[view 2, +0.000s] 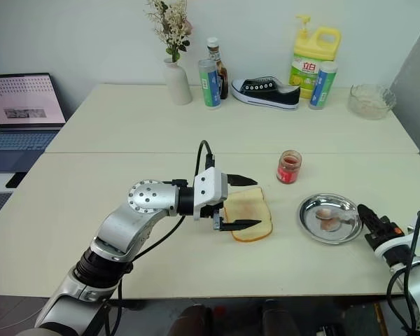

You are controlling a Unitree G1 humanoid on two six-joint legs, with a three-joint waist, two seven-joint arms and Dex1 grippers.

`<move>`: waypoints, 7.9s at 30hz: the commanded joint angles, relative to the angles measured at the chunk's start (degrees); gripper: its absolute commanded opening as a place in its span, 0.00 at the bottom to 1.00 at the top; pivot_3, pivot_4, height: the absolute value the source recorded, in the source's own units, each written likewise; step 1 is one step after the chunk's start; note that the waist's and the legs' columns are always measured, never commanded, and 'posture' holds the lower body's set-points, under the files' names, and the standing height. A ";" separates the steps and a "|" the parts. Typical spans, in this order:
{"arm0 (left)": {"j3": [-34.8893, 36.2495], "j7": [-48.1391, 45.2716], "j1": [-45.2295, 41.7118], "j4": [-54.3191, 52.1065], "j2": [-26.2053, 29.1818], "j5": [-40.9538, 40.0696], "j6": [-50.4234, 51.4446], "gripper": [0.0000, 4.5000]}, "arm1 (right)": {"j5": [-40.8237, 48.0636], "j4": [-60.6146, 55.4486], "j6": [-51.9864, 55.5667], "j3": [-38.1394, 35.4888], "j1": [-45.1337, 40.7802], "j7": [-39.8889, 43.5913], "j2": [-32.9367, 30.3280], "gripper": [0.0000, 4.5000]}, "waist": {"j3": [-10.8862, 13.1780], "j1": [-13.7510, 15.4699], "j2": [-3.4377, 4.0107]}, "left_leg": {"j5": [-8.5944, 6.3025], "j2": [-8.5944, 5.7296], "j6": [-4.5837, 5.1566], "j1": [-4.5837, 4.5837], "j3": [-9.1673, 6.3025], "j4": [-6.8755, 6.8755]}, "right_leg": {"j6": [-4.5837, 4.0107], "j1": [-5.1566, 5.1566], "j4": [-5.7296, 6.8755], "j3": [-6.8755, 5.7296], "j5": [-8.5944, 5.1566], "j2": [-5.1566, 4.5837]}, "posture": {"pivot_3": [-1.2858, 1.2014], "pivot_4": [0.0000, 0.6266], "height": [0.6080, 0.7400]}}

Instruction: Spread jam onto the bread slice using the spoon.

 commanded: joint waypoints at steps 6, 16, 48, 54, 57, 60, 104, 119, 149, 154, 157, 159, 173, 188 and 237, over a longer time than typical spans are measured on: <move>1.10 0.41 -0.54 -1.31 0.07 -0.35 -0.58 1.00 | -2.91 0.39 -1.43 0.36 0.50 -1.17 0.36 0.26 | 0.00 0.00 0.01 | 0.00 0.00 0.00 -0.03 0.00 -0.01 | 0.00 -0.04 0.00 0.00 0.00 0.00 | 0.52 0.24 1.00; 1.16 0.50 -0.49 -1.36 0.16 -0.35 -0.63 1.00 | -3.02 0.86 -1.28 -0.49 0.29 -1.53 0.46 0.40 | 0.01 0.00 0.00 | 0.00 0.00 0.00 -0.04 0.01 -0.01 | 0.00 -0.06 -0.01 0.01 0.00 0.00 | 0.52 0.24 1.00; 1.89 0.59 -0.21 -1.00 0.92 -0.28 -1.28 1.00 | 3.53 -5.64 1.12 -2.09 0.59 -2.20 -1.33 0.01 | 0.03 -0.03 -0.01 | 0.00 0.00 0.00 -0.06 0.00 -0.04 | 0.00 -0.07 -0.03 0.00 0.00 0.00 | 0.52 0.24 1.00; 2.13 0.46 0.00 -1.06 1.11 -0.25 -1.29 1.00 | 7.06 -13.30 2.02 -0.77 -0.22 -5.46 -3.34 0.01 | 0.05 -0.04 -0.02 | 0.00 0.00 0.00 -0.09 -0.02 -0.02 | 0.00 -0.08 -0.03 -0.01 -0.01 0.00 | 0.52 0.24 1.00; 2.06 0.40 0.03 -0.97 1.05 -0.22 -1.40 1.00 | 7.31 -15.54 2.21 0.67 -1.07 -6.34 -4.60 0.01 | 0.05 -0.04 -0.02 | 0.00 0.00 0.00 -0.09 -0.01 -0.02 | 0.00 -0.08 -0.04 -0.01 -0.01 0.00 | 0.52 0.24 1.00; 2.15 0.28 -0.22 -0.43 1.01 -0.15 -1.74 1.00 | 1.98 -19.70 2.95 5.01 -0.27 -4.27 -7.92 0.01 | 0.05 -0.04 -0.01 | 0.00 0.00 0.00 -0.10 -0.02 -0.03 | 0.00 -0.09 -0.04 -0.01 -0.01 0.00 | 0.52 0.24 1.00; 7.07 6.99 -3.62 10.01 0.94 4.68 -11.34 1.00 | -34.67 -2.12 -5.81 33.30 -43.25 11.54 -19.78 0.01 | 0.15 0.18 -0.10 | -0.01 -0.01 0.01 -0.53 -0.03 -0.04 | -0.22 -0.56 -0.02 -0.09 0.14 -0.06 | 0.52 0.24 1.00; 7.52 7.70 -3.12 8.22 1.61 4.80 -9.98 1.00 | -47.87 2.16 -8.46 36.86 -43.55 18.29 -15.04 0.01 | 0.15 0.14 -0.10 | -0.01 0.00 0.01 -0.51 -0.03 -0.03 | -0.23 -0.56 0.03 -0.09 0.14 -0.06 | 0.52 0.24 1.00; 7.77 8.50 -2.25 5.72 2.17 4.90 -8.10 1.00 | -55.48 7.86 -8.09 37.06 -42.85 23.43 -8.09 0.01 | 0.15 0.11 -0.09 | 0.00 0.00 0.00 -0.44 -0.04 0.00 | -0.24 -0.52 0.11 -0.10 0.15 -0.07 | 0.52 0.24 1.00; 7.72 8.48 -2.12 5.55 2.19 4.88 -8.10 1.00 | -55.91 7.86 -8.02 36.61 -42.60 23.72 -7.73 0.01 | 0.15 0.10 -0.09 | 0.00 -0.01 0.00 -0.44 -0.04 0.00 | -0.24 -0.52 0.11 -0.10 0.16 -0.07 | 0.52 0.24 1.00; 7.72 8.45 -2.02 5.41 2.21 4.84 -8.07 1.00 | -55.88 7.68 -7.76 36.25 -42.46 23.51 -7.40 0.01 | 0.15 0.09 -0.09 | 0.00 0.00 0.00 -0.44 -0.04 0.00 | -0.24 -0.52 0.12 -0.10 0.16 -0.07 | 0.52 0.24 1.00; 7.69 8.42 -1.97 5.35 2.23 4.84 -8.08 1.00 | -55.75 7.48 -7.54 36.05 -42.35 23.41 -7.20 0.01 | 0.15 0.09 -0.09 | 0.00 0.00 0.00 -0.44 -0.04 0.00 | -0.24 -0.52 0.12 -0.10 0.16 -0.07 | 0.52 0.24 1.00; 7.81 7.60 -1.95 5.96 2.97 4.86 -8.69 1.00 | -55.70 5.87 -5.76 35.00 -40.47 23.65 -6.35 0.01 | 0.14 0.02 -0.09 | 0.00 0.00 0.00 -0.41 -0.04 0.01 | -0.24 -0.49 0.13 -0.10 0.16 -0.07 | 0.52 0.24 1.00; 7.53 7.31 -2.69 7.77 3.09 4.89 -10.02 1.00 | -45.01 11.24 13.60 15.52 -46.10 8.80 0.40 0.01 | 0.13 -0.03 -0.09 | 0.00 0.00 0.00 -0.33 -0.06 0.01 | -0.26 -0.40 0.15 -0.11 0.17 -0.06 | 0.52 0.24 1.00; 7.13 5.24 -5.26 12.63 2.34 5.16 -13.63 1.00 | -29.93 8.41 24.84 -2.42 -52.94 -9.99 3.34 0.01 | 0.14 -0.02 -0.08 | -0.01 -0.01 0.01 -0.44 -0.03 -0.04 | -0.27 -0.50 0.12 -0.10 0.17 -0.07 | 0.52 0.24 1.00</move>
